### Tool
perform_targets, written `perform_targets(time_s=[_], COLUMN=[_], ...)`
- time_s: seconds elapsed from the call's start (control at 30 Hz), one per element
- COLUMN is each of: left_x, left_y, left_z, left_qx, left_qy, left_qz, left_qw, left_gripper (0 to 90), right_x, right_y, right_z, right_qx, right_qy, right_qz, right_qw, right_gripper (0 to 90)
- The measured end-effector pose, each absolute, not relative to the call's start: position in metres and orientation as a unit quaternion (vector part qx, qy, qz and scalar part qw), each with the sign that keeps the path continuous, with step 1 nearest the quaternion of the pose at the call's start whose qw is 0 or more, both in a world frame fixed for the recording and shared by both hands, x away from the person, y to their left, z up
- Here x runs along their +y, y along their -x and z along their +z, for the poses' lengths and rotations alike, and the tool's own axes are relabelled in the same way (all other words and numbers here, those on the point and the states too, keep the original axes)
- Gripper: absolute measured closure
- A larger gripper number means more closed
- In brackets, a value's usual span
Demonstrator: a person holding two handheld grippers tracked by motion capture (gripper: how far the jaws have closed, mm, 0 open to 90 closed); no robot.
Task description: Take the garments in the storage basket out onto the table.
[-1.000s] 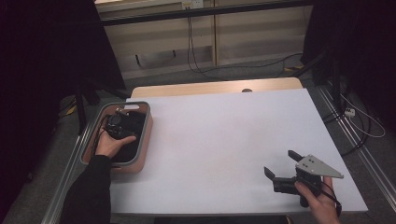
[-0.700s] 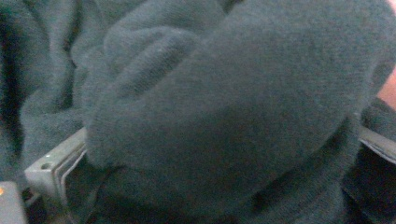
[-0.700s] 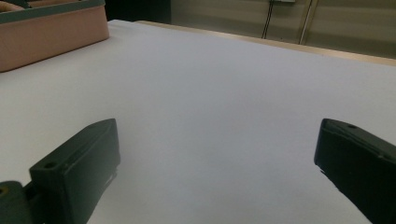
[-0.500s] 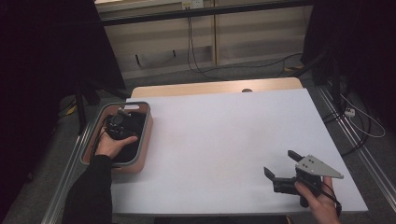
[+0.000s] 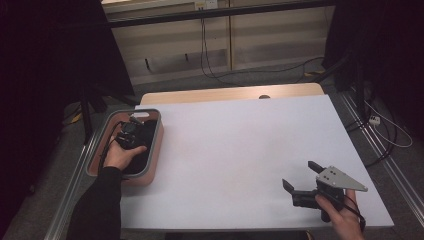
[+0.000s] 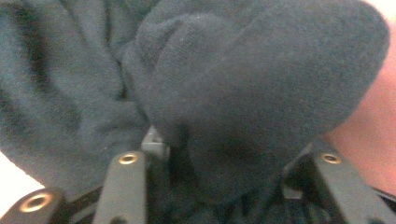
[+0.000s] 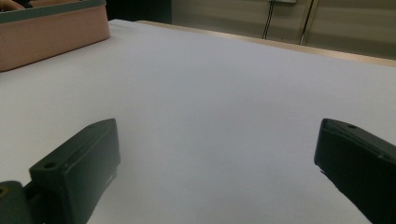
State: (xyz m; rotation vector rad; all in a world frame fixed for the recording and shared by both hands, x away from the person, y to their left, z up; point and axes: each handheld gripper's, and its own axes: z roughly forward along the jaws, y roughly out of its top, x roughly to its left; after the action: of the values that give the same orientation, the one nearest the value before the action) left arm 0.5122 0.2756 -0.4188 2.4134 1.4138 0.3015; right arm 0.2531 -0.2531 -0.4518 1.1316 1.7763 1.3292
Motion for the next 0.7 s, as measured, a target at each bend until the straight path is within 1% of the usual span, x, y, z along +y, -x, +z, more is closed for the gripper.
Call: perform_targets(time_s=[0.1, 0.13, 0.2, 0.3, 0.37, 0.43, 0.67, 0.7], left_x=[0.276, 0.278, 0.280, 0.282, 0.287, 0.291, 0.310, 0.310], left_y=[-0.512, -0.513, -0.514, -0.514, -0.512, -0.510, -0.499, -0.499], left_z=[-0.417, -0.415, -0.413, -0.412, -0.409, -0.405, -0.393, -0.393], left_qx=[0.497, 0.492, 0.492, 0.493, 0.501, 0.505, 0.514, 0.514], left_qy=[-0.846, -0.851, -0.851, -0.849, -0.841, -0.836, -0.809, -0.809], left_qz=[0.107, 0.090, 0.081, 0.083, 0.081, 0.088, 0.112, 0.112], left_qw=[0.164, 0.160, 0.164, 0.169, 0.187, 0.197, 0.262, 0.262], left_gripper=[55.2, 55.4, 56.0, 56.5, 56.6, 56.8, 57.0, 56.9], right_x=[-0.253, -0.253, -0.253, -0.253, -0.253, -0.253, -0.254, -0.254], right_y=[-0.253, -0.253, -0.254, -0.254, -0.254, -0.254, -0.254, -0.254], right_z=[-0.452, -0.452, -0.452, -0.452, -0.452, -0.452, -0.452, -0.452], right_qx=[0.676, 0.676, 0.675, 0.674, 0.675, 0.675, 0.674, 0.674], right_qy=[-0.432, -0.432, -0.434, -0.434, -0.434, -0.434, -0.436, -0.436], right_qz=[0.505, 0.506, 0.505, 0.505, 0.504, 0.505, 0.505, 0.505], right_qw=[0.319, 0.318, 0.319, 0.319, 0.319, 0.319, 0.319, 0.319], right_gripper=[0.0, 0.0, 0.0, 0.0, 0.0, 0.0, 0.0, 0.0])
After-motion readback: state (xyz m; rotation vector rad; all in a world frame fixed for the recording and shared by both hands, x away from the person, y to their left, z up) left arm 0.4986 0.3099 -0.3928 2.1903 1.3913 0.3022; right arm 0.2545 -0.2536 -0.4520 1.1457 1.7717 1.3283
